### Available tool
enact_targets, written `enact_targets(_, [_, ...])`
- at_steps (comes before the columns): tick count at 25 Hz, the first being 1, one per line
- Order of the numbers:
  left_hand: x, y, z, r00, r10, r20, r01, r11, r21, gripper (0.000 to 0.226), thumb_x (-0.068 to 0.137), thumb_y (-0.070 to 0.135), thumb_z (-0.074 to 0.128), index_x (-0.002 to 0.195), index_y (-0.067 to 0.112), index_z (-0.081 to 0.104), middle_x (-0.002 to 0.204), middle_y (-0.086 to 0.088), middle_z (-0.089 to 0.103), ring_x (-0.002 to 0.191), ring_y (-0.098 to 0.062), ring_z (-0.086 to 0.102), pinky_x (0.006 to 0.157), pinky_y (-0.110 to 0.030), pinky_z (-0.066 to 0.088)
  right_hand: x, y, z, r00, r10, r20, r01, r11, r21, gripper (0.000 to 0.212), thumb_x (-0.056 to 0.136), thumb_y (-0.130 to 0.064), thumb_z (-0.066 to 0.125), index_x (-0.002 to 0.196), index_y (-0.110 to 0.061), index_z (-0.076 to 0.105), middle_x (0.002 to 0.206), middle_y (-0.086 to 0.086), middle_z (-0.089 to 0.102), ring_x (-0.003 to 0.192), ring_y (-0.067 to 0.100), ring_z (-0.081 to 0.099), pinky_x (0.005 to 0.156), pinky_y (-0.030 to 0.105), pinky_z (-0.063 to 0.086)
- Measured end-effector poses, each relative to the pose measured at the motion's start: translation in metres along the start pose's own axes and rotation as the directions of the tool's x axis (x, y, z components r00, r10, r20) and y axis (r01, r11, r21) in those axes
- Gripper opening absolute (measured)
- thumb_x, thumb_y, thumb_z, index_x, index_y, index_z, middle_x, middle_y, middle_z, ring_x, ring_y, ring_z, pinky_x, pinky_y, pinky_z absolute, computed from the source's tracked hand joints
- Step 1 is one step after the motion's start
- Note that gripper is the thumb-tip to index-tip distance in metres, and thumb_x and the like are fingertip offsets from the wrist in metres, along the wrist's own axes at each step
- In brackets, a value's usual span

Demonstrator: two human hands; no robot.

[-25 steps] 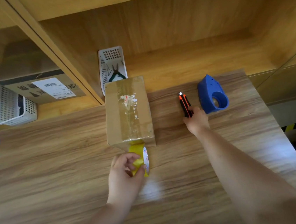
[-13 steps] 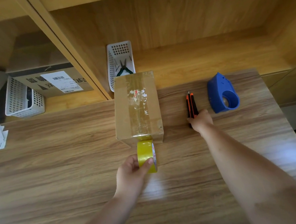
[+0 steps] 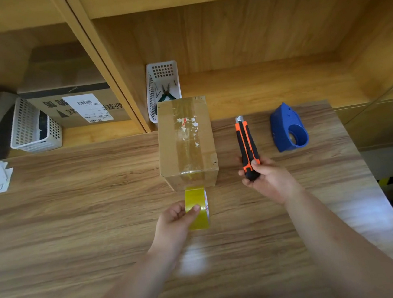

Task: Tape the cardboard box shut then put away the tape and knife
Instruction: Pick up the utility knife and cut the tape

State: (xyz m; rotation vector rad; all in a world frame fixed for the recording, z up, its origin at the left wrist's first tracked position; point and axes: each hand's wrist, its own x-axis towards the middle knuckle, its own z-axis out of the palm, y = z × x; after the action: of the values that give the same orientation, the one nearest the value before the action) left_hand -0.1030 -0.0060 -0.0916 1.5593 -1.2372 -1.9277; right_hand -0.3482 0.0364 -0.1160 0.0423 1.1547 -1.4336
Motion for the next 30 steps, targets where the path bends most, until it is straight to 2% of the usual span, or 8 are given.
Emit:
enact_targets(6, [-0.016, -0.003, -0.002, 1.000, -0.005, 0.015, 0.006, 1.000, -0.029, 0.012, 0.089, 0.007, 0.064, 0.099, 0.004, 0.072, 0.091, -0.012, 0.074, 0.082, -0.019, 0.066, 0.067, -0.019, 0.052, -0.060, 0.011, 0.008, 0.993, -0.116, -0.007, 0.111, 0.967, -0.231, 0.018, 0.096, -0.014, 0.047, 0.110, -0.010, 0.059, 0.078, 0.009, 0.065, 0.052, 0.018, 0.052, 0.045, 0.022, 0.038])
enact_targets(10, [-0.027, -0.006, -0.006, 1.000, -0.020, 0.008, 0.020, 1.000, -0.006, 0.010, 0.089, 0.009, 0.065, 0.095, 0.011, 0.072, 0.086, -0.004, 0.075, 0.077, -0.013, 0.066, 0.061, -0.011, 0.050, -0.080, 0.024, 0.015, 0.978, -0.178, -0.108, 0.142, 0.950, -0.279, 0.021, 0.092, -0.027, 0.054, 0.100, -0.008, 0.060, 0.061, 0.008, 0.054, 0.039, 0.014, 0.040, 0.036, 0.020, 0.028])
enact_targets(12, [-0.030, -0.008, -0.007, 1.000, -0.028, -0.004, 0.028, 1.000, 0.010, 0.009, 0.089, 0.009, 0.066, 0.094, 0.010, 0.073, 0.087, -0.007, 0.075, 0.076, -0.015, 0.065, 0.062, -0.014, 0.051, -0.085, 0.031, 0.019, 0.963, -0.199, -0.180, 0.146, 0.951, -0.272, 0.021, 0.092, -0.028, 0.056, 0.097, -0.009, 0.061, 0.055, 0.005, 0.053, 0.041, 0.013, 0.045, 0.039, 0.021, 0.033])
enact_targets(16, [-0.034, -0.012, -0.007, 0.999, -0.040, -0.018, 0.040, 0.999, 0.027, 0.015, 0.088, 0.010, 0.067, 0.100, 0.005, 0.074, 0.096, -0.017, 0.076, 0.080, -0.020, 0.067, 0.077, -0.030, 0.053, -0.094, 0.037, 0.023, 0.987, -0.151, -0.064, 0.141, 0.981, -0.134, 0.021, 0.098, -0.017, 0.044, 0.109, -0.009, 0.061, 0.075, 0.015, 0.070, 0.074, 0.031, 0.071, 0.066, 0.036, 0.053])
enact_targets(19, [-0.036, -0.015, -0.008, 0.999, -0.036, -0.028, 0.037, 0.998, 0.057, 0.015, 0.089, 0.011, 0.066, 0.100, 0.005, 0.073, 0.093, -0.014, 0.076, 0.078, -0.018, 0.067, 0.072, -0.024, 0.051, -0.102, 0.032, 0.021, 0.994, -0.110, -0.007, 0.107, 0.974, -0.199, 0.022, 0.096, -0.005, 0.044, 0.111, -0.004, 0.060, 0.096, 0.017, 0.074, 0.074, 0.029, 0.071, 0.061, 0.033, 0.055])
enact_targets(23, [-0.041, -0.018, -0.011, 0.999, -0.029, -0.035, 0.032, 0.996, 0.088, 0.015, 0.093, 0.006, 0.059, 0.103, 0.005, 0.070, 0.084, -0.007, 0.069, 0.067, -0.012, 0.060, 0.051, -0.008, 0.044, -0.109, 0.030, 0.013, 0.975, -0.210, 0.071, 0.210, 0.772, -0.600, 0.019, 0.097, -0.007, 0.049, 0.112, -0.013, 0.060, 0.085, 0.010, 0.069, 0.054, 0.020, 0.053, 0.043, 0.028, 0.037])
enact_targets(28, [-0.048, -0.024, -0.015, 1.000, -0.024, -0.014, 0.025, 0.996, 0.082, 0.016, 0.094, 0.008, 0.058, 0.104, 0.006, 0.070, 0.086, -0.007, 0.070, 0.074, -0.016, 0.061, 0.055, -0.011, 0.047, -0.112, 0.031, 0.018, 0.931, -0.365, -0.002, 0.239, 0.611, -0.755, 0.006, 0.089, -0.017, 0.065, 0.083, -0.017, 0.065, 0.064, 0.008, 0.064, 0.044, 0.018, 0.047, 0.037, 0.024, 0.032])
enact_targets(30, [-0.050, -0.025, -0.017, 1.000, -0.023, -0.009, 0.024, 0.996, 0.084, 0.016, 0.093, 0.010, 0.059, 0.103, 0.007, 0.071, 0.085, -0.006, 0.070, 0.073, -0.015, 0.061, 0.059, -0.017, 0.048, -0.113, 0.030, 0.016, 0.894, -0.444, 0.054, 0.266, 0.431, -0.862, 0.023, 0.081, -0.029, 0.074, 0.066, -0.018, 0.061, 0.054, 0.003, 0.059, 0.043, 0.014, 0.044, 0.039, 0.022, 0.033])
